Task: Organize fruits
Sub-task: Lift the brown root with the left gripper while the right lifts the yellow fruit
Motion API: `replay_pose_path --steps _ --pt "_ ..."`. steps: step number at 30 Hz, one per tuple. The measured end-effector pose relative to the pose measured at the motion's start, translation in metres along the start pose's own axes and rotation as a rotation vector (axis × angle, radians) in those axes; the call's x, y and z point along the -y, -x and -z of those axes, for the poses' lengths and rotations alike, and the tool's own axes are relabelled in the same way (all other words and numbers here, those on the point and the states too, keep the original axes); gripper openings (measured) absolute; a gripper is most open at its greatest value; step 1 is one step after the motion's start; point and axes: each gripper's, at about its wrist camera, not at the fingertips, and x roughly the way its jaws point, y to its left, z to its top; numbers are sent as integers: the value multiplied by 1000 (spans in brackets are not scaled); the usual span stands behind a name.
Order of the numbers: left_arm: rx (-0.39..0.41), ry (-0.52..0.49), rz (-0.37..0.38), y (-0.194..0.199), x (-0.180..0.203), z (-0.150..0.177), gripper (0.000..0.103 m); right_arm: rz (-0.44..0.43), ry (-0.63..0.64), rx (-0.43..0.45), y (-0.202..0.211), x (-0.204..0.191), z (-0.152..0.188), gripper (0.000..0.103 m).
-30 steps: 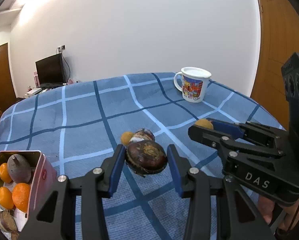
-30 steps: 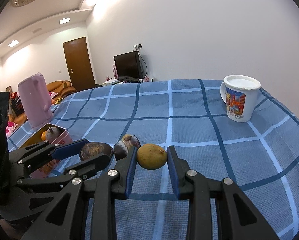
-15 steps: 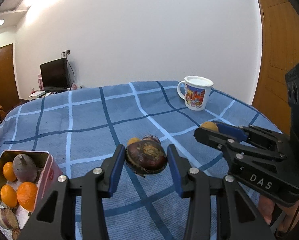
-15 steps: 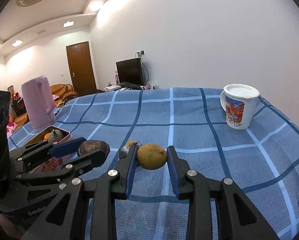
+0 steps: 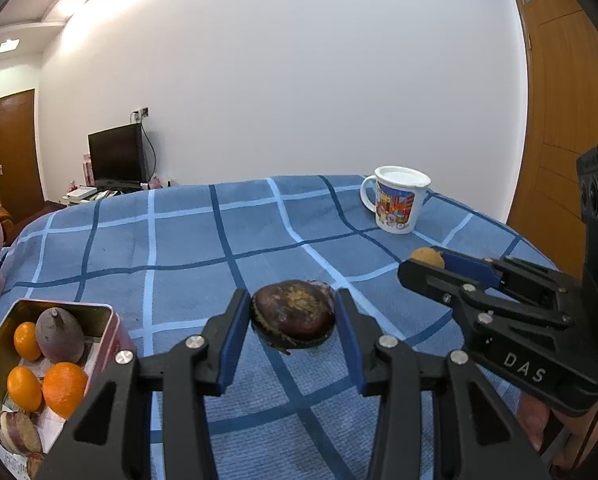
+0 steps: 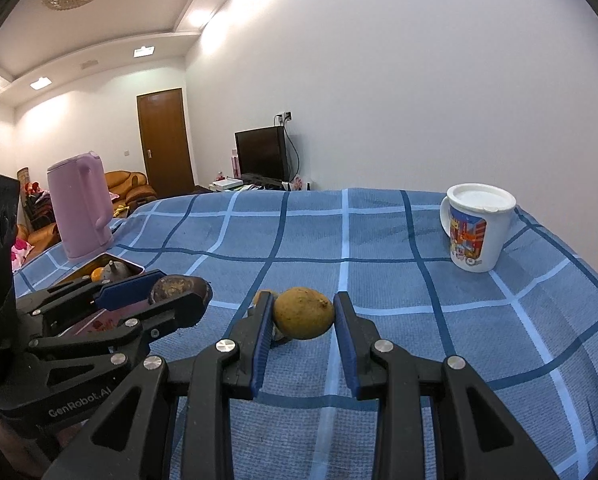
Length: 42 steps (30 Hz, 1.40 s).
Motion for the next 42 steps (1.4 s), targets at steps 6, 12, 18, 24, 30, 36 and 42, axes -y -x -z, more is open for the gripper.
replay_pose_path --steps 6,12,18,24,30,36,42 --pt "18 -13 -10 4 2 0 45 1 14 22 4 -3 0 32" --pt "34 -13 -16 7 2 1 45 2 20 40 8 -4 1 32" --pt "50 -17 -22 10 3 1 45 -2 28 63 13 -6 1 32" --pt "69 -17 -30 13 2 1 45 -11 39 83 17 -10 2 32" --pt "94 -29 -44 18 4 1 45 -12 44 104 22 -11 3 32" --pt "106 -31 -52 20 5 2 45 -18 48 126 26 -13 4 32" --pt "106 -31 -68 20 4 2 45 -31 49 141 31 -15 5 32"
